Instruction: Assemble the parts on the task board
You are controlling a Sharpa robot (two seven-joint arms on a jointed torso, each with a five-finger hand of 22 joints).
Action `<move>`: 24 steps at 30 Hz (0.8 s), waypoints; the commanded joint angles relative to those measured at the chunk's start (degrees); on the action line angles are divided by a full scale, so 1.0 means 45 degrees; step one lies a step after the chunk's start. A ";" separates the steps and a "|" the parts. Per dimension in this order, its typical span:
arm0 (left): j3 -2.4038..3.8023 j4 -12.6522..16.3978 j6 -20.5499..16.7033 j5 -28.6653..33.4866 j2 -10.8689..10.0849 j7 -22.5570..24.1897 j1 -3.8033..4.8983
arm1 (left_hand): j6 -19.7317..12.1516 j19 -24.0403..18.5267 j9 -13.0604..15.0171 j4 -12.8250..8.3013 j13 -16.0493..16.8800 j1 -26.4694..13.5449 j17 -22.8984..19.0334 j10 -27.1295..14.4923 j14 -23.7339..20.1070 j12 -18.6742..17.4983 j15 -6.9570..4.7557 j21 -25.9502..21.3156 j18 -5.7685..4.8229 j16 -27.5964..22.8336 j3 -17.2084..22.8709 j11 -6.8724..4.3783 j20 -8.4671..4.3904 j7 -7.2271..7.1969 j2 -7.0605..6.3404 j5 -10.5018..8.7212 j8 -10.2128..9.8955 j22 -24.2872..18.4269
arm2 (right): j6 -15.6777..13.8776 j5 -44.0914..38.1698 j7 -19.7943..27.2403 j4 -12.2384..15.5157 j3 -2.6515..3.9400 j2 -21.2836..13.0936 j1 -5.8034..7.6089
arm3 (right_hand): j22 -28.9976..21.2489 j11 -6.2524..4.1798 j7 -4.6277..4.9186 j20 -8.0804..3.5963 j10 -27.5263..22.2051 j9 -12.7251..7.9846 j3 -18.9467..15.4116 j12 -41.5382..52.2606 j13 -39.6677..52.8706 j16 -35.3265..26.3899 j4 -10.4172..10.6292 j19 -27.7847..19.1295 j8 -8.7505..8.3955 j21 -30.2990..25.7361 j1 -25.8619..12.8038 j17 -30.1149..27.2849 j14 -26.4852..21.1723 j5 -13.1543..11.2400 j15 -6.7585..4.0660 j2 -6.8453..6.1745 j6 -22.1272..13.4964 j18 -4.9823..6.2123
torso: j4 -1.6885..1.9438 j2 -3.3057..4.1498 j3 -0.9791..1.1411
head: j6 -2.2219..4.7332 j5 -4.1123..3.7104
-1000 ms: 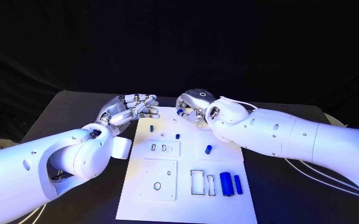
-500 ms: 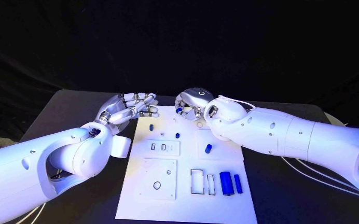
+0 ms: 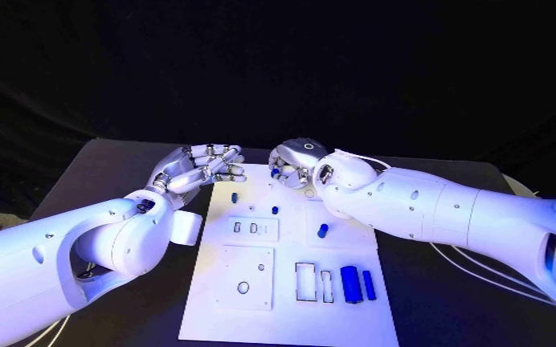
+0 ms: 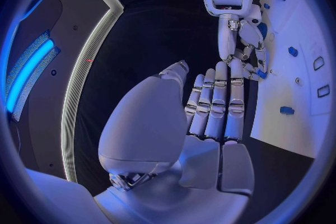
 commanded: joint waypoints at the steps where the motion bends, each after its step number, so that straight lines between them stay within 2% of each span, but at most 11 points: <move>1: 0.0012 0.0005 0.0260 0.0029 0.0028 0.0055 0.0038 | -0.0049 0.0112 -0.0020 -0.0018 -0.0008 -0.0128 0.0028 0.0017 0.0022 -0.0049 0.0025 0.0094 0.0166 0.0061 0.0068 0.0093 -0.0005 0.0136 -0.0006 -0.0054 -0.0066 0.0022 | 0.0327 -0.0109 -0.0142 -0.0107 0.0001 0.0061 -0.0025 | -0.0012 0.0090 0.0023 0.0099 -0.0239 0.0016 0.0108 -0.0062 -0.0110 0.0074 -0.0012 -0.0005 -0.0097 -0.0038 -0.0132 -0.0005 0.0561 -0.0050 0.0097 -0.0043 -0.0150 -0.0117 | 0.0021 0.0010 0.0001 | -0.0007 0.0012; 5: 0.0012 -0.0006 0.0264 0.0029 0.0026 0.0053 0.0038 | -0.0049 0.0112 -0.0020 -0.0018 -0.0008 -0.0128 0.0028 0.0017 0.0022 -0.0049 0.0025 0.0094 0.0166 0.0061 0.0068 0.0093 -0.0005 0.0136 -0.0006 -0.0054 -0.0066 0.0022 | 0.0280 -0.0112 -0.0153 -0.0130 -0.0001 0.0070 -0.0048 | -0.0080 0.0219 0.0151 0.0194 -0.0627 0.0038 0.0188 -0.0078 -0.0215 0.0074 0.0002 -0.0097 -0.0236 -0.0102 -0.0231 -0.0054 0.0536 -0.0067 0.0208 -0.0139 -0.0411 -0.0094 | 0.0022 0.0011 -0.0003 | -0.0025 0.0032; 7: 0.0012 -0.0012 0.0265 0.0029 0.0025 0.0053 0.0038 | -0.0049 0.0112 -0.0020 -0.0018 -0.0008 -0.0128 0.0028 0.0017 0.0022 -0.0049 0.0025 0.0094 0.0166 0.0061 0.0068 0.0093 -0.0005 0.0136 -0.0006 -0.0054 -0.0066 0.0022 | 0.0128 -0.0144 -0.0220 -0.0061 -0.0001 0.0035 -0.0055 | -0.0243 0.0388 0.0356 0.0306 -0.1302 0.0008 0.0213 -0.0089 -0.0384 -0.0060 0.0032 -0.0240 -0.0442 -0.0235 -0.0368 -0.0363 0.0439 -0.0101 0.0371 -0.0309 -0.0778 -0.0063 | 0.0013 0.0011 0.0001 | -0.0027 0.0042; 9: 0.0012 -0.0017 0.0267 0.0029 0.0025 0.0053 0.0039 | -0.0051 0.0110 -0.0020 -0.0022 -0.0007 -0.0128 0.0034 0.0017 0.0018 -0.0053 0.0026 0.0101 0.0165 0.0063 0.0074 0.0093 -0.0008 0.0135 -0.0007 -0.0055 -0.0067 0.0026 | -0.0042 -0.0232 -0.0340 0.0082 -0.0001 -0.0040 -0.0066 | -0.0575 0.0480 0.0406 0.0388 -0.1489 0.0022 0.0173 -0.0067 -0.0444 -0.0119 0.0029 -0.0487 -0.0495 -0.0484 -0.0457 -0.0505 0.0392 -0.0118 0.0428 -0.0456 -0.0867 0.0016 | 0.0002 0.0016 0.0002 | -0.0019 0.0055; 12: 0.0011 -0.0034 0.0259 0.0029 0.0018 0.0049 0.0039 | -0.0051 0.0110 -0.0020 -0.0022 -0.0007 -0.0128 0.0034 0.0017 0.0018 -0.0053 0.0026 0.0101 0.0165 0.0063 0.0074 0.0093 -0.0008 0.0135 -0.0007 -0.0055 -0.0067 0.0026 | -0.0270 -0.0304 -0.0498 0.0342 0.0002 -0.0203 -0.0075 | -0.0514 0.0482 0.0398 0.0422 -0.1483 0.0042 0.0129 -0.0032 -0.0453 -0.0092 0.0039 -0.0461 -0.0496 -0.0454 -0.0530 -0.0466 0.0400 -0.0080 0.0441 -0.0553 -0.0854 0.0013 | -0.0006 0.0021 0.0017 | -0.0019 0.0085; 18: 0.0011 -0.0093 0.0223 0.0029 -0.0037 0.0044 0.0040 | -0.0053 0.0108 -0.0021 -0.0026 -0.0007 -0.0126 0.0039 0.0016 0.0015 -0.0057 0.0026 0.0108 0.0164 0.0065 0.0081 0.0093 -0.0010 0.0135 -0.0008 -0.0055 -0.0068 0.0030 | -0.0578 -0.0251 -0.0798 0.1223 0.0095 -0.0890 -0.0048 | -0.0564 0.0497 0.0415 0.0484 -0.1532 0.0084 -0.0120 0.0000 -0.0484 -0.0120 0.0152 -0.0526 -0.0554 -0.0531 -0.0836 -0.0593 0.0360 0.0204 0.0463 -0.0838 -0.0835 0.0046 | -0.0037 0.0010 0.0024 | 0.0014 0.0131; 22: 0.0010 -0.0139 0.0196 0.0029 -0.0083 0.0036 0.0041 | -0.0053 0.0108 -0.0021 -0.0026 -0.0007 -0.0126 0.0039 0.0016 0.0015 -0.0057 0.0026 0.0108 0.0164 0.0065 0.0081 0.0093 -0.0010 0.0135 -0.0008 -0.0055 -0.0068 0.0030 | -0.0575 0.0097 -0.0919 0.1978 0.0206 -0.1575 0.0100 | -0.0664 0.0517 0.0437 0.0506 -0.1602 0.0090 -0.0298 -0.0002 -0.0501 -0.0173 0.0233 -0.0605 -0.0613 -0.0625 -0.0975 -0.0732 0.0320 0.0318 0.0482 -0.0936 -0.0860 0.0071 | -0.0061 0.0018 0.0018 | 0.0090 0.0119; 24: 0.0010 -0.0156 0.0191 0.0029 -0.0097 0.0035 0.0041 | -0.0053 0.0108 -0.0021 -0.0026 -0.0007 -0.0126 0.0039 0.0016 0.0015 -0.0057 0.0026 0.0108 0.0164 0.0065 0.0081 0.0093 -0.0010 0.0135 -0.0008 -0.0055 -0.0068 0.0030 | -0.0540 0.0415 -0.0960 0.2389 0.0256 -0.1985 0.0206 | -0.0669 0.0518 0.0438 0.0512 -0.1607 0.0094 -0.0366 0.0008 -0.0503 -0.0202 0.0268 -0.0612 -0.0628 -0.0639 -0.1022 -0.0805 0.0302 0.0344 0.0484 -0.0957 -0.0856 0.0074 | -0.0101 0.0003 0.0031 | 0.0110 0.0122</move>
